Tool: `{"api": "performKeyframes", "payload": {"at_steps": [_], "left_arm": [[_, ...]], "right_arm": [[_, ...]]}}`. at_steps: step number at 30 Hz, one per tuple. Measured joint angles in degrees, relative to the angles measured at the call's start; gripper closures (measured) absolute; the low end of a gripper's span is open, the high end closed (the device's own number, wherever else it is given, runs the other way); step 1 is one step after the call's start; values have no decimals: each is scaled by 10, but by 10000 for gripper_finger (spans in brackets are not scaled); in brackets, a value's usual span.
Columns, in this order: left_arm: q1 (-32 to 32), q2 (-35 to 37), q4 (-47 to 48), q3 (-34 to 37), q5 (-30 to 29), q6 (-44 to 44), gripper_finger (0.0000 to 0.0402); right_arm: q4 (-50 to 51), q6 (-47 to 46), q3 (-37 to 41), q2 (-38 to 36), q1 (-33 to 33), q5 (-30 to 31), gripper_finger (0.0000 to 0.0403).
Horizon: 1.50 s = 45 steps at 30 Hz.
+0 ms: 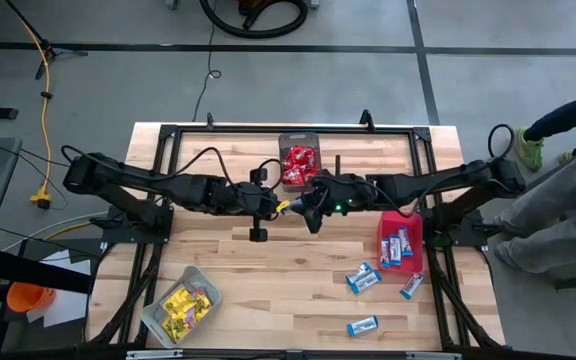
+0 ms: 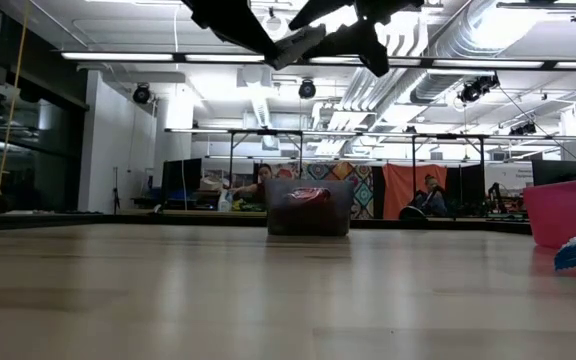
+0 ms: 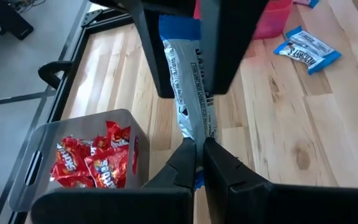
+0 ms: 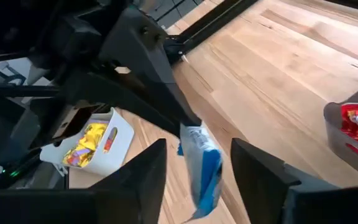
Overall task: Sort candy
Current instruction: Put the white chocolate candy into the red bin
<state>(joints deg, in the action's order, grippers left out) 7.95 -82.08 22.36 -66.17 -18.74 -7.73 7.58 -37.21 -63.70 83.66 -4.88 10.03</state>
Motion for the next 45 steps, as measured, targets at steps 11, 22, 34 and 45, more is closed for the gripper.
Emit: {"api": "performKeyframes", "payload": {"at_steps": [11,22,34,45], "left_arm": [[0,0,1,0,1,8,398],[-20,56,163,-31,-4,62,307],[-77,225,111,138,-28,246,238],[-51,270,-12,230,-18,354,237]], "right_arm": [[5,12,0,0,0,2,388],[113,43,1,-62,22,6,394],[594,-157,48,-206,-61,7,395],[602,-497,188,-325,-211,-194,393]]}}
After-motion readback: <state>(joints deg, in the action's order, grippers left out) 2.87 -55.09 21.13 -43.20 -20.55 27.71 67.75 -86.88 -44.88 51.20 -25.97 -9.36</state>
